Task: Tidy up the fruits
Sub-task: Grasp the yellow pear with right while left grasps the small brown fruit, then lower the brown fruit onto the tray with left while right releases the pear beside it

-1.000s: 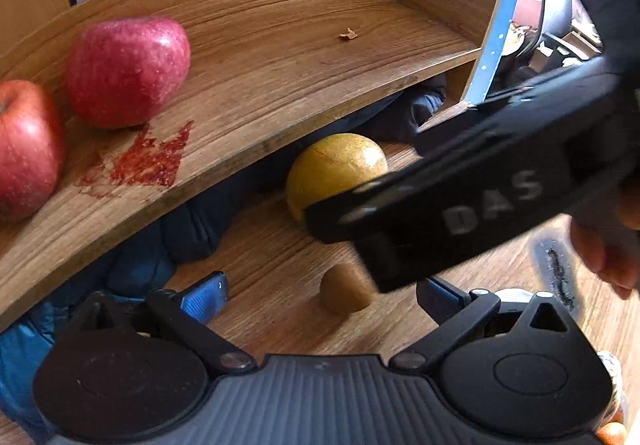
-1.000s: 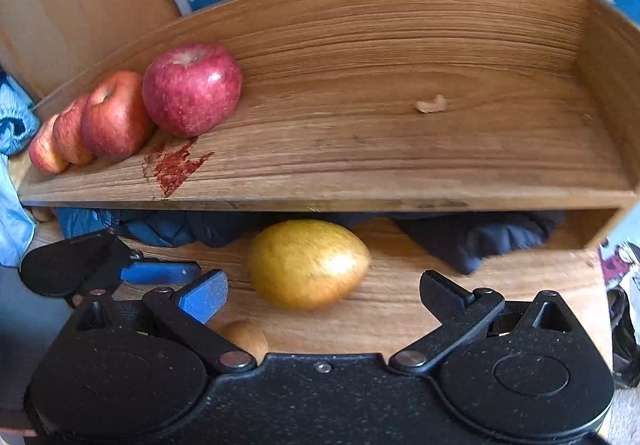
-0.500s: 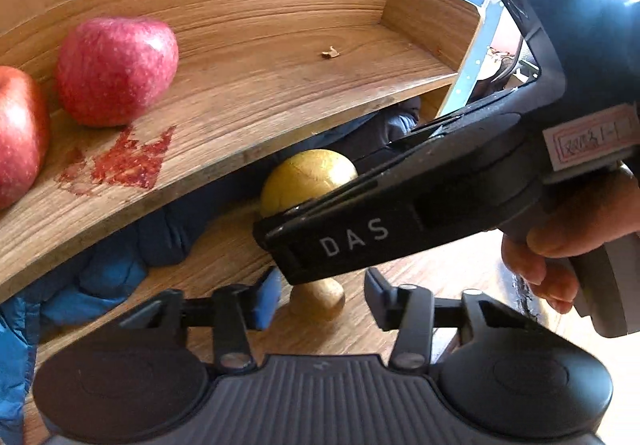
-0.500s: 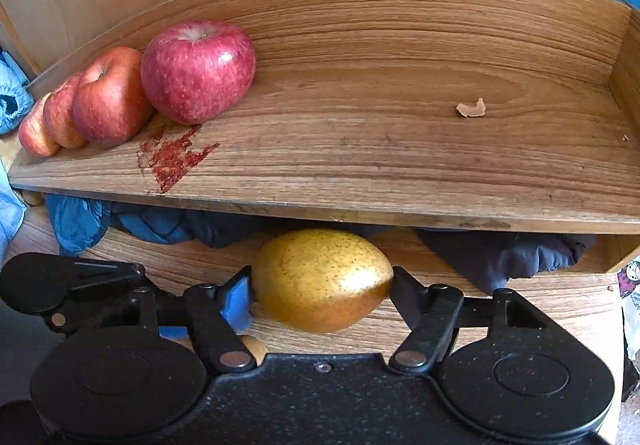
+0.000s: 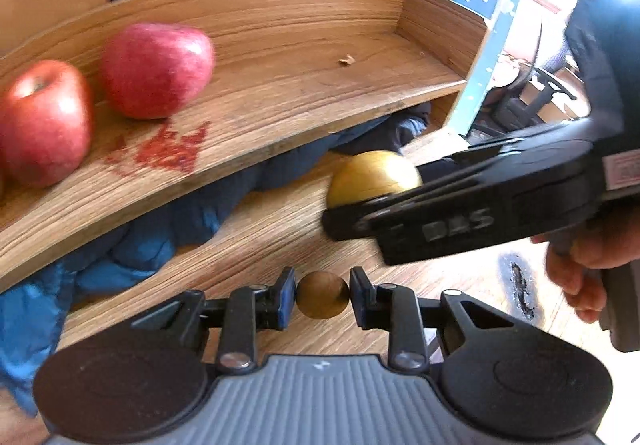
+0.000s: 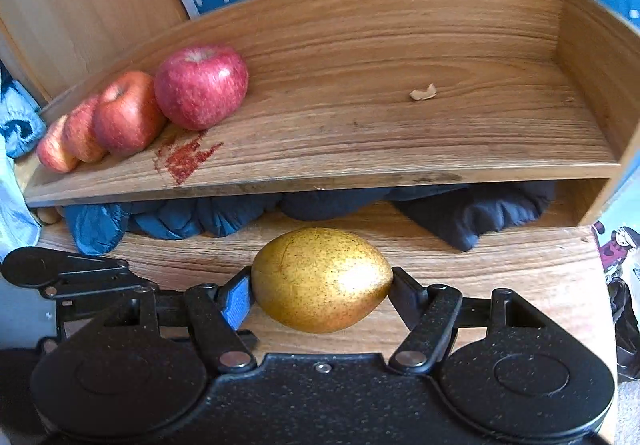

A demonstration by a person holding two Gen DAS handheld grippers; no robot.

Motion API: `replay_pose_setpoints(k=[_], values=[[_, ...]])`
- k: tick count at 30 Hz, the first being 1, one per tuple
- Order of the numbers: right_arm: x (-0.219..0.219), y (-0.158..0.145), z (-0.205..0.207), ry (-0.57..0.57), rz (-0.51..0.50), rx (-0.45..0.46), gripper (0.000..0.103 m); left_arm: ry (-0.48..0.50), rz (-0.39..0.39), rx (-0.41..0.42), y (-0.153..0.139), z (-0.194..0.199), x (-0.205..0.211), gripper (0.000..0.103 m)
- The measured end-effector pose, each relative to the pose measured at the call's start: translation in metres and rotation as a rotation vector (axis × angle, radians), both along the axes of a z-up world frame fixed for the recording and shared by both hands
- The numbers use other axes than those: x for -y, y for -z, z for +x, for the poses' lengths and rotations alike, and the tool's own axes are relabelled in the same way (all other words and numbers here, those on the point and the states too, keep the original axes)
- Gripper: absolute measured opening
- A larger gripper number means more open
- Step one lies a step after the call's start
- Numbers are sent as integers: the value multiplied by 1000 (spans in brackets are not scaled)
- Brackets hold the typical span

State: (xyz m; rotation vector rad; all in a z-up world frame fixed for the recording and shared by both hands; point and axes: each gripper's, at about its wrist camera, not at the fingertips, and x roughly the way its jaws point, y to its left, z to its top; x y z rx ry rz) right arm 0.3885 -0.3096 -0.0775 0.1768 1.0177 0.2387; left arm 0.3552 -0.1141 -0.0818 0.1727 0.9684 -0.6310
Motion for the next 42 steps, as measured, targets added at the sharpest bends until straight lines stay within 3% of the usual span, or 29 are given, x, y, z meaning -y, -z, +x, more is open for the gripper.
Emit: replay_pose_setpoints(k=[11, 20, 42], values=[[-9, -24, -53, -99, 49, 55, 72, -238, -21, -17, -16, -38, -31, 32], [-31, -15, -95, -234, 21, 39, 72, -445, -72, -121, -7, -73, -59, 32], [-36, -7, -119, -276, -22, 46, 72, -507, -35, -133, -4, -94, -54, 32]])
